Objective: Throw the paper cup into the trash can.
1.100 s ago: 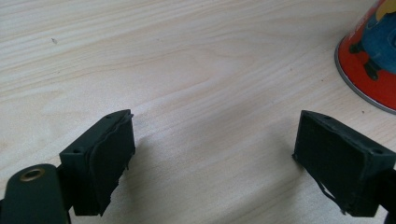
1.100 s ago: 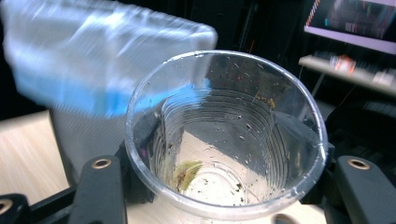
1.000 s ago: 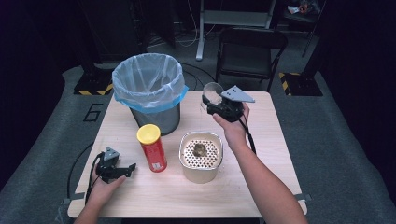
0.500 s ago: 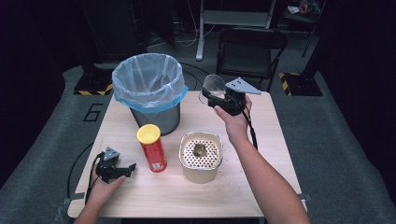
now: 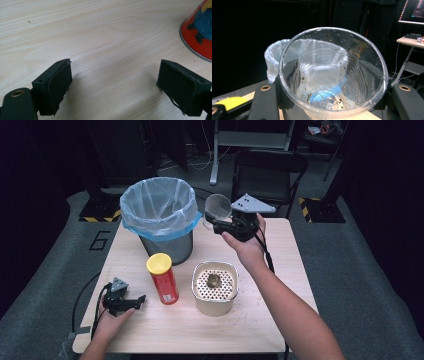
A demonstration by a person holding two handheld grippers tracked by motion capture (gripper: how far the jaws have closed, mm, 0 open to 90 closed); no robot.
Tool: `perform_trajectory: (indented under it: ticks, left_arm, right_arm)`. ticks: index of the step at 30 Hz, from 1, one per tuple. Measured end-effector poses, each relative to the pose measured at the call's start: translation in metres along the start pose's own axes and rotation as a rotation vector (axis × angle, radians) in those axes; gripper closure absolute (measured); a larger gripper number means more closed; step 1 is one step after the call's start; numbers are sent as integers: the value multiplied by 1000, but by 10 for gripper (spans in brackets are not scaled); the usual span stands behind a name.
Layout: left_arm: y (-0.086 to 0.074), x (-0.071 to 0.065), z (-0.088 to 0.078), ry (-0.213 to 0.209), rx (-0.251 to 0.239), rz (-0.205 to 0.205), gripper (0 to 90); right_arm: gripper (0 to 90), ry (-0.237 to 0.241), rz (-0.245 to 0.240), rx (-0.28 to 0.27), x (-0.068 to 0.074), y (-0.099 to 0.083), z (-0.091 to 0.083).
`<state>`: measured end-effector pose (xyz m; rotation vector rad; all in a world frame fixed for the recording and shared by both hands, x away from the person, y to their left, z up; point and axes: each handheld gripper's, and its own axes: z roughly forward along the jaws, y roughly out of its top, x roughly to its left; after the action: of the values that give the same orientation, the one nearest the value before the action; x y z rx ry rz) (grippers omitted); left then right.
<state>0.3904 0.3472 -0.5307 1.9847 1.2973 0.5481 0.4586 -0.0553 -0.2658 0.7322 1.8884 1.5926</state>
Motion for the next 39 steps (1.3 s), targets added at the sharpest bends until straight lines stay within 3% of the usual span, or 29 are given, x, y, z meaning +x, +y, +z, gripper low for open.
perform_trajectory:
  ticks: [5, 7, 10, 11, 13, 20, 26, 33, 36, 38, 39]
  left_arm:
    - [0, 0, 0, -3, -3, -6, 119]
    - [0, 0, 0, 1, -2, -2, 119]
    - [1, 1, -1, 3, 12, 12, 117]
    - [1, 1, 0, 7, 7, 15, 118]
    - [1, 1, 0, 7, 7, 16, 118]
    - [1, 1, 0, 7, 9, 16, 118]
    - [1, 0, 0, 6, 10, 7, 120]
    - [1, 1, 0, 8, 7, 8, 121]
    - [1, 0, 0, 6, 9, 5, 121]
    - [1, 0, 0, 7, 9, 5, 121]
    - [1, 0, 0, 7, 9, 4, 120]
  right_arm:
    - [365, 19, -23, 4, 5, 35, 15]
    - [362, 49, -31, -1, 6, 48, 27]
    - [360, 46, -34, 4, 9, 57, 40]
    - [354, 57, -13, 16, 11, 64, 55]
    - [350, 50, -6, 26, 13, 67, 69]
    - [350, 39, -16, 61, 22, 64, 108]
    - [351, 26, -24, 91, 31, 60, 130]
    - [348, 48, 4, 96, 43, 60, 148]
    - [258, 72, 42, 110, 48, 56, 158]
    - [115, 88, 74, 149, 51, 51, 167]
    - [122, 86, 89, 160, 52, 48, 170]
